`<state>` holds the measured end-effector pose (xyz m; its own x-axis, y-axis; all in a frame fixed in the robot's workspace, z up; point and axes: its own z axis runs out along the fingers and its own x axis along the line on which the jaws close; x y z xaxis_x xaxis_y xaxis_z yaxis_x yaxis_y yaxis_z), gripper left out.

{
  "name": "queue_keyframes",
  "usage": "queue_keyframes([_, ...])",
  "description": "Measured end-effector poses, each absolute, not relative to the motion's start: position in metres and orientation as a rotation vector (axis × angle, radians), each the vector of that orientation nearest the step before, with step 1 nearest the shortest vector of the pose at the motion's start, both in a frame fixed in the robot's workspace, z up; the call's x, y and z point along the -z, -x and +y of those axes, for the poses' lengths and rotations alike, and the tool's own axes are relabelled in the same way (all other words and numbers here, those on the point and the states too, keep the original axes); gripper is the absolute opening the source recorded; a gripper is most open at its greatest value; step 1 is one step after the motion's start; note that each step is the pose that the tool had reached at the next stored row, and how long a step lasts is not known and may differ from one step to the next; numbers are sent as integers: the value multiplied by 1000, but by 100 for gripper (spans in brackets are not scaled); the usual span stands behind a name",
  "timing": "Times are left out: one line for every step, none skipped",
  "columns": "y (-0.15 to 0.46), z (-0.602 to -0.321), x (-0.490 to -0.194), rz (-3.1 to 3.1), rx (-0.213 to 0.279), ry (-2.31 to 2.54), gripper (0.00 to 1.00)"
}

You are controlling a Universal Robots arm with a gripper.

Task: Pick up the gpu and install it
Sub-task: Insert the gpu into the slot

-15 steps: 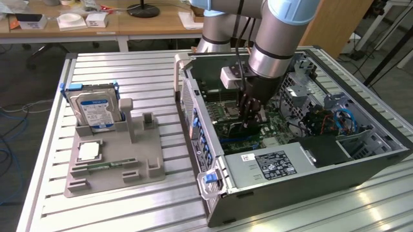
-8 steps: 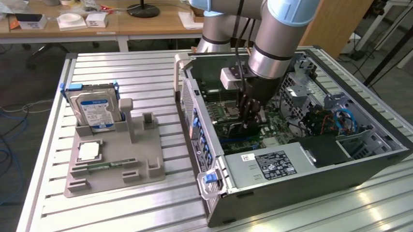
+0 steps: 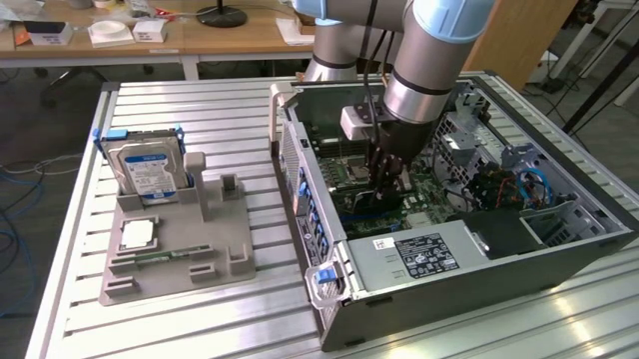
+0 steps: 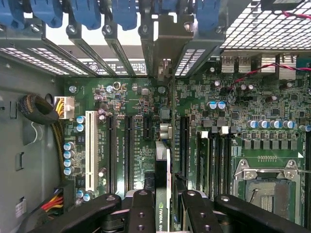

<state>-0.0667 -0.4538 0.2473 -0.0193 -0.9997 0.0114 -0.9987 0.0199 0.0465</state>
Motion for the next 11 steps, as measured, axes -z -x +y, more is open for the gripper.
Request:
queue_keyframes([67, -454, -247, -2214, 39, -2171, 26])
queue_keyframes([67, -454, -246, -2214, 39, -2171, 26])
queue_keyframes([67, -454, -246, -2213, 39, -2171, 26])
queue_keyframes([67, -454, -245, -2213, 39, -2171, 26])
queue_keyframes([67, -454, -245, -2213, 39, -2171, 26])
queue_keyframes([67, -454, -245, -2214, 39, -2171, 26])
queue_keyframes([67, -454, -245, -2214, 39, -2171, 26])
queue_keyframes([67, -454, -245, -2214, 39, -2171, 26])
queue_keyframes([67, -454, -244, -2214, 39, -2171, 26])
queue_keyframes([67, -454, -244, -2214, 39, -2171, 26])
queue_keyframes([67, -454, -244, -2214, 39, -2171, 26])
